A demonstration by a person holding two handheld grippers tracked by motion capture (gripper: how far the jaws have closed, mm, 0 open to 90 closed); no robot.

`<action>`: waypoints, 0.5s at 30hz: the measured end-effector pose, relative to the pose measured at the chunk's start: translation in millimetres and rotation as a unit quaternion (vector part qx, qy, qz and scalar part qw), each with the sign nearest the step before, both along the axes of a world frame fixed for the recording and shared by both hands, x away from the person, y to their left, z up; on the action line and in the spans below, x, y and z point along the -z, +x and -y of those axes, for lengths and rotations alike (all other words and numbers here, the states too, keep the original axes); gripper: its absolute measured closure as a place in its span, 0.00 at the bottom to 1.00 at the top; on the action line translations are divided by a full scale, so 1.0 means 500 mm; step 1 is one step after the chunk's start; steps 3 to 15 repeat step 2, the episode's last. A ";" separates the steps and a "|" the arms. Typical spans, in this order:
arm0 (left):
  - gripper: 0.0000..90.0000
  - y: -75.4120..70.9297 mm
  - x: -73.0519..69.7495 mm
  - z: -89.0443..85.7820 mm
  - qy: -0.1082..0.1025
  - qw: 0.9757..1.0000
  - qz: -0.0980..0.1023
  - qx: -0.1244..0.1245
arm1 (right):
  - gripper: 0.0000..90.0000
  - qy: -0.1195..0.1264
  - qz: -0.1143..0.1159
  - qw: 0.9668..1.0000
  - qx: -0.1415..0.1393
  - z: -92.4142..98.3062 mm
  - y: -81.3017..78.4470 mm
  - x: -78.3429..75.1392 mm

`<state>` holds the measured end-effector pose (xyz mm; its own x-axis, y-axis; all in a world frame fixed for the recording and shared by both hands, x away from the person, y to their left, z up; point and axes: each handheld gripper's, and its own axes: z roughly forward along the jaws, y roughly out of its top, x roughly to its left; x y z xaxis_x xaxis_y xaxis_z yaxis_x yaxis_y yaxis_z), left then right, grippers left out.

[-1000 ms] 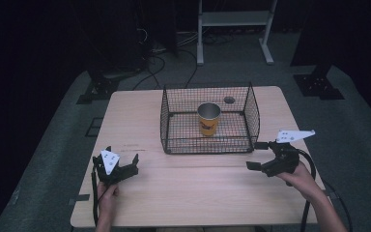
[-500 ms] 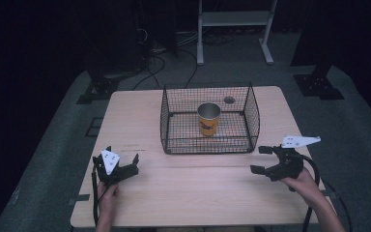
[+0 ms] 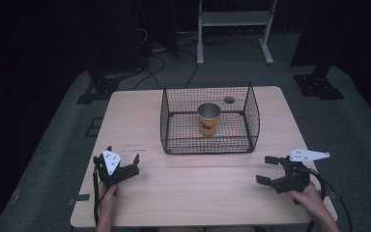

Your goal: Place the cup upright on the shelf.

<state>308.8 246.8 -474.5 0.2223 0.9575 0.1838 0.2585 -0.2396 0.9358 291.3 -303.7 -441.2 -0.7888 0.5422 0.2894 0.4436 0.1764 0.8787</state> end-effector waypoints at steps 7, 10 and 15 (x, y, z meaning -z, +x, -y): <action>0.00 0.000 0.000 0.001 0.001 1.000 0.000 -0.001 | 0.03 0.007 0.006 1.000 0.006 0.003 -0.016 0.008; 0.00 0.000 0.000 0.001 0.001 1.000 0.000 -0.001 | 0.03 0.007 0.006 1.000 0.006 0.003 -0.016 0.008; 0.00 0.000 0.000 0.001 0.001 1.000 0.000 -0.001 | 0.03 0.007 0.006 1.000 0.006 0.003 -0.016 0.008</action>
